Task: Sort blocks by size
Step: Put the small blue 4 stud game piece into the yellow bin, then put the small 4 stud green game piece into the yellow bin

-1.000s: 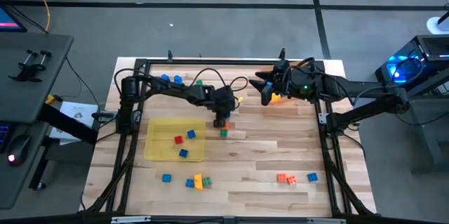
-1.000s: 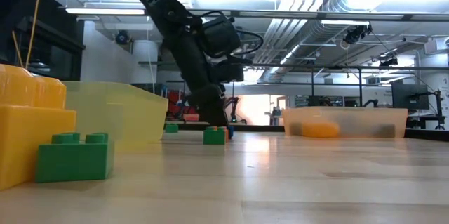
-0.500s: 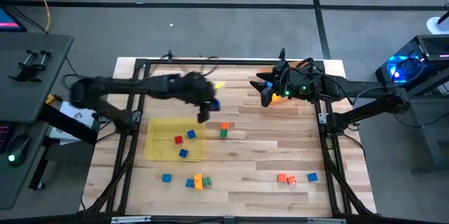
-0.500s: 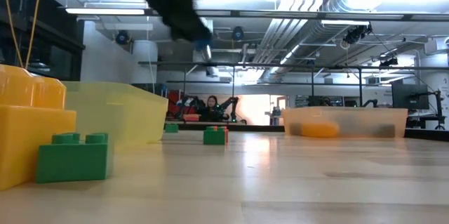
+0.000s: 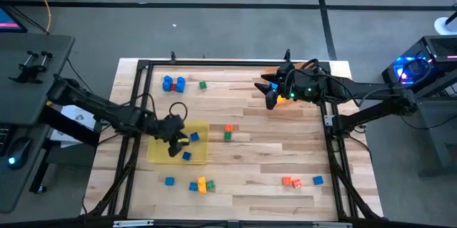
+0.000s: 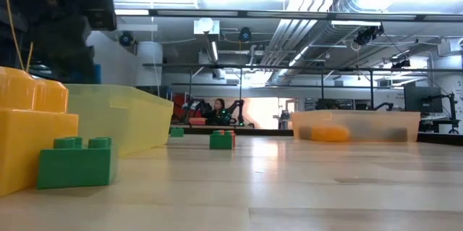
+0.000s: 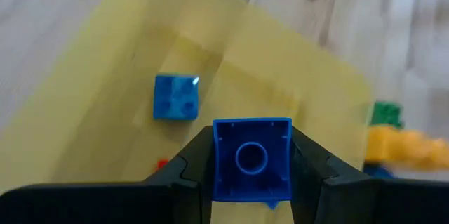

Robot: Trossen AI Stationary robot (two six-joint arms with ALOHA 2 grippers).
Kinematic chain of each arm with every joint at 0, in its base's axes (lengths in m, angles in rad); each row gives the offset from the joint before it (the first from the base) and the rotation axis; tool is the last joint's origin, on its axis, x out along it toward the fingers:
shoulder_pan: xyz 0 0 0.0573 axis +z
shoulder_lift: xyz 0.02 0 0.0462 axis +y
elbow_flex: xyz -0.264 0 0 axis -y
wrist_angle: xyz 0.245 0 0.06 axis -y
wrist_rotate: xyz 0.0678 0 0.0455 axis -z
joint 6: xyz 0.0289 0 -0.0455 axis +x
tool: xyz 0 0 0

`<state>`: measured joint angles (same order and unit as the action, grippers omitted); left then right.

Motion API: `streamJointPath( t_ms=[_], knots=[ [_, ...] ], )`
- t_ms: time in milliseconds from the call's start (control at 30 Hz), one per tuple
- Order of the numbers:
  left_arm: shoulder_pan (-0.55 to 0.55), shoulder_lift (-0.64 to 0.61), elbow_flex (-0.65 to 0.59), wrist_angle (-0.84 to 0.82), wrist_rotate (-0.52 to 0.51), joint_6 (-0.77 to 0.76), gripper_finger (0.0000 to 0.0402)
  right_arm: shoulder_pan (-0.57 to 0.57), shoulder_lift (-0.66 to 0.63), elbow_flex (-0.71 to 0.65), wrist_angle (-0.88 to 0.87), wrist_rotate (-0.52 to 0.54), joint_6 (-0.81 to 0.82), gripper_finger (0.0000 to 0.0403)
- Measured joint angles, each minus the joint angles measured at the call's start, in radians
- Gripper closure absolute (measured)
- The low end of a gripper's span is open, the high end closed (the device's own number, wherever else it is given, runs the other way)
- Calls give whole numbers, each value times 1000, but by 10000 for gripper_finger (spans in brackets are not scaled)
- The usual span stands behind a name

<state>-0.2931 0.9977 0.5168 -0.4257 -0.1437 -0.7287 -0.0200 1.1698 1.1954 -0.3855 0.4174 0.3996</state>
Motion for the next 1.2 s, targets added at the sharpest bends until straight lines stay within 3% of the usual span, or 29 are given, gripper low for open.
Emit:
streamJointPath(
  t_ms=[100,333,467,633,733,833,967,1067,1200],
  knots=[
    [-7,0,0,-33,-21,3,283,0,0,0,0,0,0,192],
    [64,1,30,-52,-40,2,111,0,0,0,0,-1,11,192],
    [170,2,124,-61,-15,96,59,0,0,0,0,-1,35,192],
    [504,84,310,-95,-137,190,60,0,3,0,3,-1,95,192],
    [753,226,404,-44,-44,287,70,0,14,0,13,0,137,192],
    [913,440,498,-73,103,380,77,0,32,0,18,0,176,192],
    [968,711,683,-257,176,701,78,0,61,0,18,-2,216,192],
    [965,868,834,-412,90,920,79,0,85,0,21,-9,234,192],
    [951,991,979,-484,31,1038,79,0,108,0,24,-16,256,192]
  ],
)
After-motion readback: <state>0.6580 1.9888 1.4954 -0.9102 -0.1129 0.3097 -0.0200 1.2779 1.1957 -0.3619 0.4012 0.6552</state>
